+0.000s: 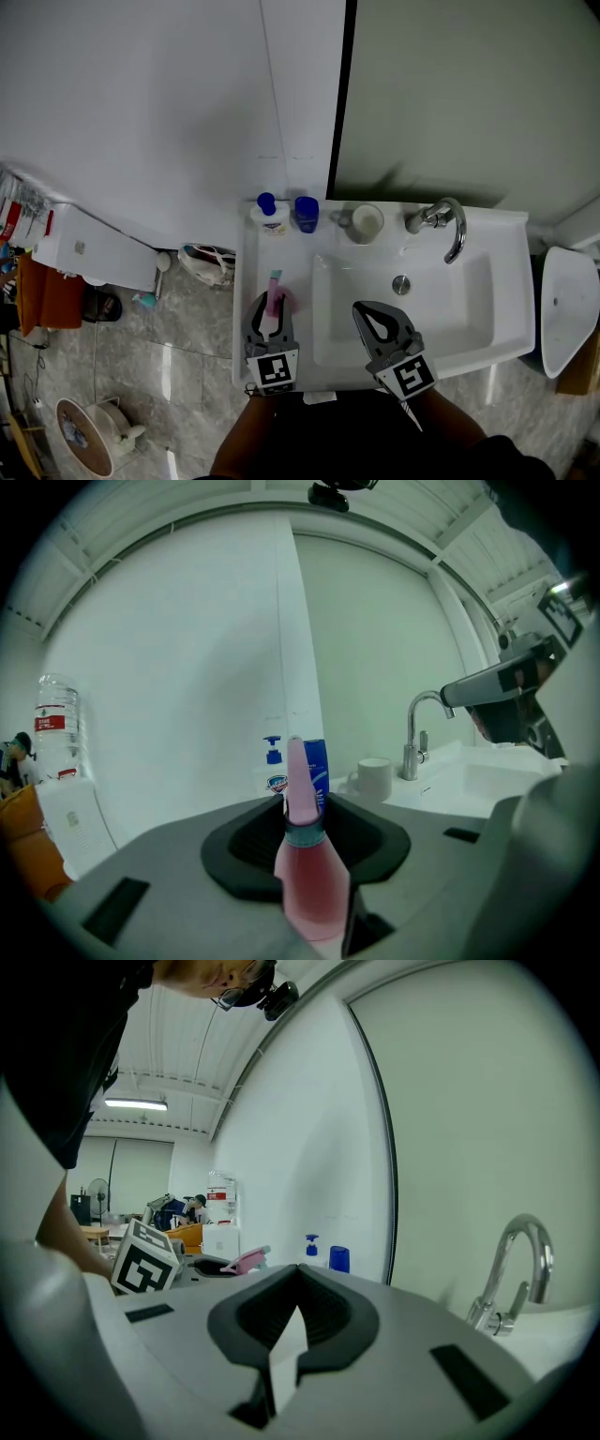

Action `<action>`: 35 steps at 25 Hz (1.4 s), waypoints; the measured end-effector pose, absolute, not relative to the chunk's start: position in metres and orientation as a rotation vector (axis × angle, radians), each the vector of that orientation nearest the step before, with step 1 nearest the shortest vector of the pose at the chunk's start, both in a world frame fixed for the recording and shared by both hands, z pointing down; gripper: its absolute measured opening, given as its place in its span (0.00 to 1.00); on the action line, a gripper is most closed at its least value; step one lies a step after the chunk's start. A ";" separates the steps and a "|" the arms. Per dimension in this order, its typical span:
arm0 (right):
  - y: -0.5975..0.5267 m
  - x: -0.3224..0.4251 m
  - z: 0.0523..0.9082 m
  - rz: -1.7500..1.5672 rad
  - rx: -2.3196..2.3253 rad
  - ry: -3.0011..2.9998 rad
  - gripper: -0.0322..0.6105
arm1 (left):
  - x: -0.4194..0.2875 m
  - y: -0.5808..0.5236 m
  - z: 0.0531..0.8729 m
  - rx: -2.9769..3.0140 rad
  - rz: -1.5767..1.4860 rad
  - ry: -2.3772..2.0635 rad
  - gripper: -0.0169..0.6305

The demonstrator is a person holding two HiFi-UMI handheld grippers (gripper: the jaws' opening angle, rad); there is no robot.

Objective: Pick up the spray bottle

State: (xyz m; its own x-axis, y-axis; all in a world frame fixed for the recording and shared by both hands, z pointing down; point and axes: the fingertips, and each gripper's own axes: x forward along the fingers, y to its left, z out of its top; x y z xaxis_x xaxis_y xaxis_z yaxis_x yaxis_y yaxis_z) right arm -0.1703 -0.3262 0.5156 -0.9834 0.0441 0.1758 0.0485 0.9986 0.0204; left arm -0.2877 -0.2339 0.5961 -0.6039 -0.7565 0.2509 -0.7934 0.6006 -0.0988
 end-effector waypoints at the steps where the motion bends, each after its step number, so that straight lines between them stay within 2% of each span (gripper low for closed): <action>1: -0.326 -0.170 0.515 -0.035 -0.065 -2.964 0.05 | -0.287 -0.234 0.597 1.291 0.291 -2.643 0.22; 16: -0.326 -0.168 0.512 -0.050 -0.044 -2.977 0.05 | -0.289 -0.233 0.581 1.294 0.256 -2.684 0.21; 35: -0.311 -0.168 0.495 -0.072 -0.069 -3.046 0.05 | -0.285 -0.224 0.486 1.350 0.242 -2.829 0.21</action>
State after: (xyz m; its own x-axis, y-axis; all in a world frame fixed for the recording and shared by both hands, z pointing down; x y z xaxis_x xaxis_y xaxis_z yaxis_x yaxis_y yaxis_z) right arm -0.1684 -0.3114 0.4946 -0.9946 0.0431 0.0946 0.0475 0.9979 0.0448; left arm -0.2849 -0.2237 0.4855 -0.6312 -0.7730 0.0640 -0.7726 0.6194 -0.1394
